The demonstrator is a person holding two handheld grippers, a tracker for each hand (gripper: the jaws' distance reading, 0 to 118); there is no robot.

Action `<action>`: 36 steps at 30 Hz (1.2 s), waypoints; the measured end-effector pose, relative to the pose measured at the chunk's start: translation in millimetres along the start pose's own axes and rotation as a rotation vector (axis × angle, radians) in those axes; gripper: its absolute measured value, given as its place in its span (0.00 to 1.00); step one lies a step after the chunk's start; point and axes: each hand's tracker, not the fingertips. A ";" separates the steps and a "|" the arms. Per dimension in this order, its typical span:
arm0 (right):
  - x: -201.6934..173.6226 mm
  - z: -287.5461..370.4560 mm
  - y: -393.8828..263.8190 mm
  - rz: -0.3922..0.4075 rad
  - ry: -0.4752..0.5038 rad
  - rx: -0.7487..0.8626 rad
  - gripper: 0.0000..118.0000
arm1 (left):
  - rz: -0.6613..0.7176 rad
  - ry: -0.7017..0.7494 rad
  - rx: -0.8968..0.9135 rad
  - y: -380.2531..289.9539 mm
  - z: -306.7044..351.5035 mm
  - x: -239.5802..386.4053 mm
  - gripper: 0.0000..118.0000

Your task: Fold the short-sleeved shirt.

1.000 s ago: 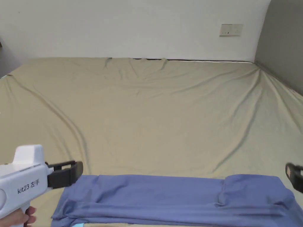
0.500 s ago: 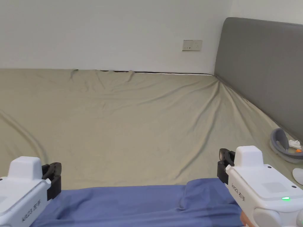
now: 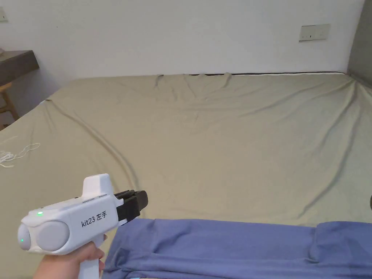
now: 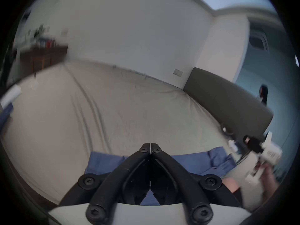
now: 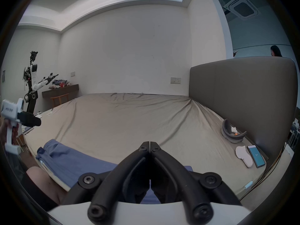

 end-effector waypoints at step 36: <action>19.9 -4.0 -7.4 -0.086 -0.078 -0.135 0.00 | 0.291 -0.233 -0.423 27.9 -83.2 -77.4 0.04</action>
